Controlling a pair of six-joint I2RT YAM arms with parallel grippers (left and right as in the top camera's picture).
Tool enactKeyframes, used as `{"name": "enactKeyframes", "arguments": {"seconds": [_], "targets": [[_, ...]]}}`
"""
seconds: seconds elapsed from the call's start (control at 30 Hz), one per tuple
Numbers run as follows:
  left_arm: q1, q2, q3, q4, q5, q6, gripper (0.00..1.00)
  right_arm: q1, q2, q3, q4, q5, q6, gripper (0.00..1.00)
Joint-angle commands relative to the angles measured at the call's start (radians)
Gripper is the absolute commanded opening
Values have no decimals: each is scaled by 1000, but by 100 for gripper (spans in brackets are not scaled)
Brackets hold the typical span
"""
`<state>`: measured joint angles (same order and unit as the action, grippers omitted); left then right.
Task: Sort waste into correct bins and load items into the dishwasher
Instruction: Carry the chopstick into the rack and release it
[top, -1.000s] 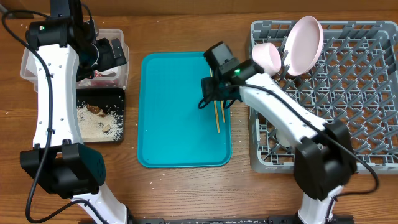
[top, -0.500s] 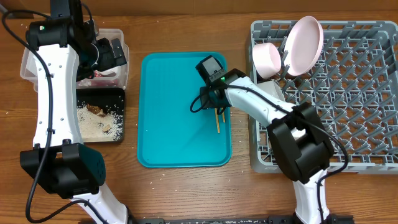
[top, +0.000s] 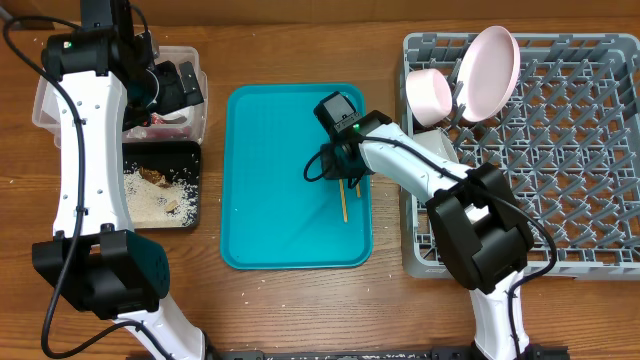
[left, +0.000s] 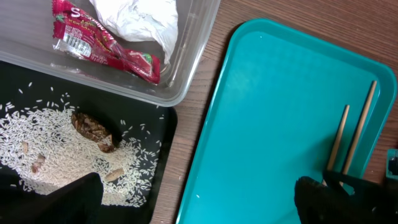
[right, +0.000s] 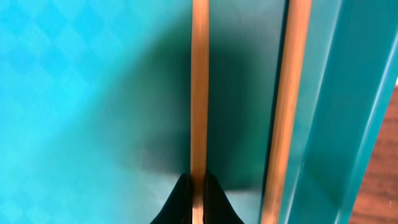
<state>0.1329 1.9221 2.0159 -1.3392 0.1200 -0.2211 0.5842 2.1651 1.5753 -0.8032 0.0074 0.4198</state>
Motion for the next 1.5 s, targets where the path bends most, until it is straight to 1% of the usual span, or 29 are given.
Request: {"name": "enactKeyframes", "arguments": {"seconds": [0.0,0.1,0.13,0.2,0.27,0.33,0.37,0.4,0.47,0.5,0.53,0.57,0.63,0.73,0.87,0.9,0.93,0.97,1.0,1.07,1.27,1.33,1.37,1.47], "targets": [[4,-22,14,2,4,12,100,-5,3,52,-69,-19,18,4],[4,-22,14,2,4,12,100,-23,-67,174,-170,-21,14,4],[4,-22,14,2,4,12,100,-31,-107,254,-229,-21,10,4],[4,-22,14,2,4,12,100,-43,-157,358,-302,-16,-8,4],[4,-22,14,2,4,12,100,-66,-216,462,-385,40,-8,4],[4,-22,14,2,4,12,100,-99,-264,508,-440,115,2,4],[4,-22,14,2,4,12,100,-128,-294,509,-460,157,6,4],[4,-22,14,2,4,12,100,-191,-319,509,-507,214,49,4],[4,-22,14,2,3,12,100,-271,-323,509,-559,237,84,4],[4,-22,14,2,4,12,100,-358,-323,499,-594,236,93,4],[4,-22,14,2,4,12,100,-397,-323,489,-600,236,104,4],[4,-22,14,2,4,12,100,-478,-323,465,-602,233,113,4],[4,-22,14,2,4,12,100,-571,-323,422,-590,228,166,4],[4,-22,14,2,4,12,100,-655,-323,348,-533,192,188,4],[4,-22,14,2,4,12,100,-712,-323,219,-423,172,230,4],[4,-22,14,2,4,12,100,-721,-323,180,-388,170,237,11],[4,-22,14,2,4,12,100,-725,-323,158,-367,167,236,30],[4,-22,14,2,4,12,100,-730,-323,145,-357,164,236,56],[4,-22,14,2,4,12,100,-731,-323,145,-356,161,235,69],[4,-22,14,2,4,12,100,-731,-325,163,-354,147,211,72],[4,-22,14,2,4,12,100,-717,-340,264,-391,19,118,72],[4,-22,14,2,4,12,100,-678,-359,289,-395,-57,71,72],[4,-22,14,2,4,12,100,-661,-365,290,-395,-74,69,71],[4,-22,14,2,4,12,100,-541,-373,290,-393,-98,61,68]]}}
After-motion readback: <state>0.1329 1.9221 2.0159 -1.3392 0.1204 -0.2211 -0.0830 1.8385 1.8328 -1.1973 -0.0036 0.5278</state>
